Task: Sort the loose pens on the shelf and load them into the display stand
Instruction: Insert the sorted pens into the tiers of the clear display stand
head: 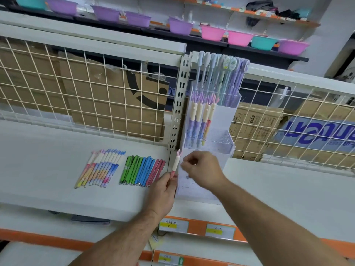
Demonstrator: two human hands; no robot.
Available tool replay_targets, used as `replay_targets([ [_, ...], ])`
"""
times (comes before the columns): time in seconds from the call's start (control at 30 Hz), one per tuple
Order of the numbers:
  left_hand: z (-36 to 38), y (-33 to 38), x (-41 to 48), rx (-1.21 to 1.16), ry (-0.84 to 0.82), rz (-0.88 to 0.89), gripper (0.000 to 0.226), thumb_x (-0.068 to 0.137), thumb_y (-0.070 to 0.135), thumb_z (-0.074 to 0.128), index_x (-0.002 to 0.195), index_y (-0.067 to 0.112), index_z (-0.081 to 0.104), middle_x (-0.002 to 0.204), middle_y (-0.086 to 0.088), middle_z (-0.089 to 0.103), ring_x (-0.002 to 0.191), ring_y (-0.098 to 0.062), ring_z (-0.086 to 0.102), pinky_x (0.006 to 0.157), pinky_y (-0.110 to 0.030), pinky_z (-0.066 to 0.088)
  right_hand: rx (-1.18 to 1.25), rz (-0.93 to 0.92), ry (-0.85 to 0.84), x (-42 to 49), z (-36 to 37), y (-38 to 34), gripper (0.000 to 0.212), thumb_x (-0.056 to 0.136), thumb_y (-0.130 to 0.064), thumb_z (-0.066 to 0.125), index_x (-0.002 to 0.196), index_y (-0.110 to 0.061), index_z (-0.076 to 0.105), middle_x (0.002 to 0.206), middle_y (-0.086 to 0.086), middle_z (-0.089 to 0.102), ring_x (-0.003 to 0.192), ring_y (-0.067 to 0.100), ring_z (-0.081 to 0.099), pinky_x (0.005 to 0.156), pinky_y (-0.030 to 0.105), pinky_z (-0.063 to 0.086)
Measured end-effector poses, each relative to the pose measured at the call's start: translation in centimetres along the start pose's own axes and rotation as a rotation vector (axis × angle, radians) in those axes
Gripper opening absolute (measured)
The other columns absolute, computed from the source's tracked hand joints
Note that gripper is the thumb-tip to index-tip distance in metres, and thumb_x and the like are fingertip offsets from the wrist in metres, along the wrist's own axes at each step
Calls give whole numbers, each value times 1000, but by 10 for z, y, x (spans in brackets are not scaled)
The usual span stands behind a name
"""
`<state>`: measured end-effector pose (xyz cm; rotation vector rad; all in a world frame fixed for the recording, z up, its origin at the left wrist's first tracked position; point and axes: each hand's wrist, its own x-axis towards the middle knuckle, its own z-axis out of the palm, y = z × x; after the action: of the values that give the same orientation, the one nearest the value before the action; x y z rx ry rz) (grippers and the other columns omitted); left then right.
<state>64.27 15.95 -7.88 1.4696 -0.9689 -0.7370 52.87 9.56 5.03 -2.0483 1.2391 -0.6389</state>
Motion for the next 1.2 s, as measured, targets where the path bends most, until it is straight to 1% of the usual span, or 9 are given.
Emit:
replay_targets([
  [0.1, -1, 7, -2, 61, 21, 37, 18, 99, 44, 50, 88, 44, 64, 67, 5, 59, 64, -14, 56, 55, -39, 46, -15, -42, -51, -4, 16, 2, 8, 83, -21, 76, 82, -13, 73, 78, 1, 71, 73, 18, 67, 70, 31, 54],
  [0.17, -2, 8, -2, 93, 43, 49, 24, 102, 34, 51, 84, 46, 62, 66, 7, 57, 61, -10, 52, 55, -36, 42, -40, -56, -47, -5, 24, 4, 12, 83, -20, 74, 78, -9, 70, 76, 6, 70, 76, 24, 66, 70, 35, 53],
  [0.27, -2, 9, -3, 107, 24, 43, 14, 100, 39, 52, 93, 40, 64, 73, 3, 63, 69, -16, 61, 58, -41, 49, -53, -90, -30, -7, 31, 4, 16, 87, -19, 71, 77, -8, 65, 77, 8, 68, 77, 25, 65, 72, 36, 54],
  [0.37, -1, 12, -2, 180, 14, 52, 11, 95, 29, 64, 87, 37, 61, 72, 9, 61, 69, -7, 59, 58, -22, 44, -8, -96, -11, -5, 24, 2, 15, 91, -22, 67, 82, -10, 64, 80, 6, 70, 80, 24, 68, 77, 41, 57],
  [0.43, -1, 13, -3, 195, 11, 48, 13, 92, 25, 68, 96, 35, 62, 77, 11, 63, 72, -3, 60, 63, -17, 44, 18, -74, 28, 0, 9, -1, 16, 92, -24, 66, 83, -12, 63, 79, 6, 71, 79, 26, 71, 75, 46, 58],
  [0.57, -3, 16, -3, 147, 0, -20, 26, 91, 28, 69, 116, 30, 64, 83, 11, 67, 74, -1, 64, 70, -21, 53, 58, -53, 142, 10, -41, -16, 14, 95, -23, 66, 86, -13, 64, 79, 6, 72, 74, 19, 73, 69, 46, 61],
  [0.8, -2, 18, -3, 131, -4, -32, 31, 90, 28, 68, 121, 28, 65, 79, 12, 68, 71, 1, 63, 74, -29, 58, 87, -64, 339, 33, -107, -38, 11, 96, -21, 65, 93, -11, 65, 83, 5, 73, 72, 14, 74, 61, 35, 62],
  [1.03, -3, 18, -4, 130, -14, -40, 30, 90, 30, 67, 120, 32, 65, 79, 15, 68, 71, 1, 64, 70, -26, 57, 96, -66, 362, 45, -105, -43, 11, 96, -21, 65, 90, -12, 64, 77, 3, 72, 71, 19, 74, 63, 42, 64],
  [1.2, -3, 21, -5, 136, -9, -31, 29, 91, 29, 67, 119, 32, 64, 80, 10, 68, 71, 0, 63, 69, -25, 56, 24, -45, 341, 50, -97, -40, 14, 95, -19, 66, 84, -10, 65, 73, 3, 72, 70, 18, 74, 64, 45, 63],
])
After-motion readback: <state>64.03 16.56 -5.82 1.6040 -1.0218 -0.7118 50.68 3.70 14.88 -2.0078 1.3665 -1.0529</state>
